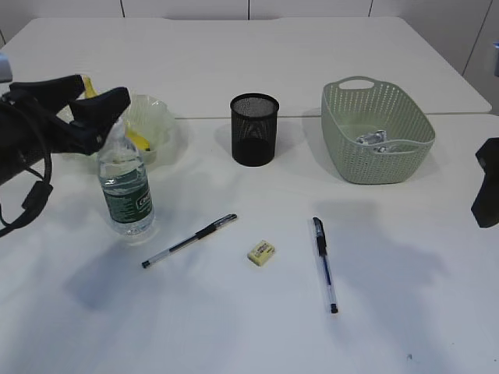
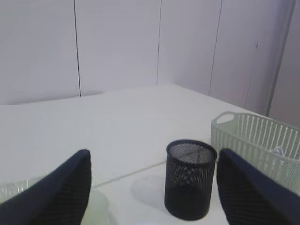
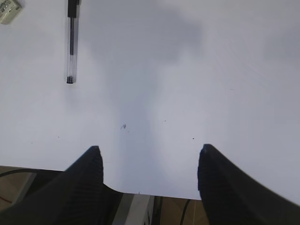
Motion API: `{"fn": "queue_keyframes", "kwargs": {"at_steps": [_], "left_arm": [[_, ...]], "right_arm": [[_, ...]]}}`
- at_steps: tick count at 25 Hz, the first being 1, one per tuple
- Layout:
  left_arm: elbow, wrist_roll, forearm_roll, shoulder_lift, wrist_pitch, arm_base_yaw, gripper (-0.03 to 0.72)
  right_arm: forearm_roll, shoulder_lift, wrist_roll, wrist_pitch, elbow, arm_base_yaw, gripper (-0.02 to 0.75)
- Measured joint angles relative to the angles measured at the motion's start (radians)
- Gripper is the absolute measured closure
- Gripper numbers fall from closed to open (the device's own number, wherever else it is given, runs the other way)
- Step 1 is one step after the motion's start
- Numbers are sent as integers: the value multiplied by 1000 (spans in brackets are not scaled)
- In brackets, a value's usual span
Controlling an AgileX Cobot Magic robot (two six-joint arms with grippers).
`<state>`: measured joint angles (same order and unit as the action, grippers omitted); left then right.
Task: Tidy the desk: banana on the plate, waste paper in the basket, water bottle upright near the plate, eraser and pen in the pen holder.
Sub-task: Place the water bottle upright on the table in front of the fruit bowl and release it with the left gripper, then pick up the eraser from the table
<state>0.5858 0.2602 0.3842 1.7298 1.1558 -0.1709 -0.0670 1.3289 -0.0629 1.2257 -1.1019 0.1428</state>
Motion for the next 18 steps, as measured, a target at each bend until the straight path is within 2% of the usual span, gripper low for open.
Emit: {"fn": "queue_keyframes", "kwargs": {"at_steps": [3,8,14,18], "left_arm": [[-2,0,2,-62,-14,0,95],[-5,55,4,-173,-165,0,96],[-6,148,6,-280,-459,0,99],[-6,177,6,-355,-685,0,136]], "right_arm": [[0,0,0,0,0,0,265],[22,0,0,0,0,0,265],[39,0,0,0,0,0,265],[41,0,0,-4,0,0,265]]}}
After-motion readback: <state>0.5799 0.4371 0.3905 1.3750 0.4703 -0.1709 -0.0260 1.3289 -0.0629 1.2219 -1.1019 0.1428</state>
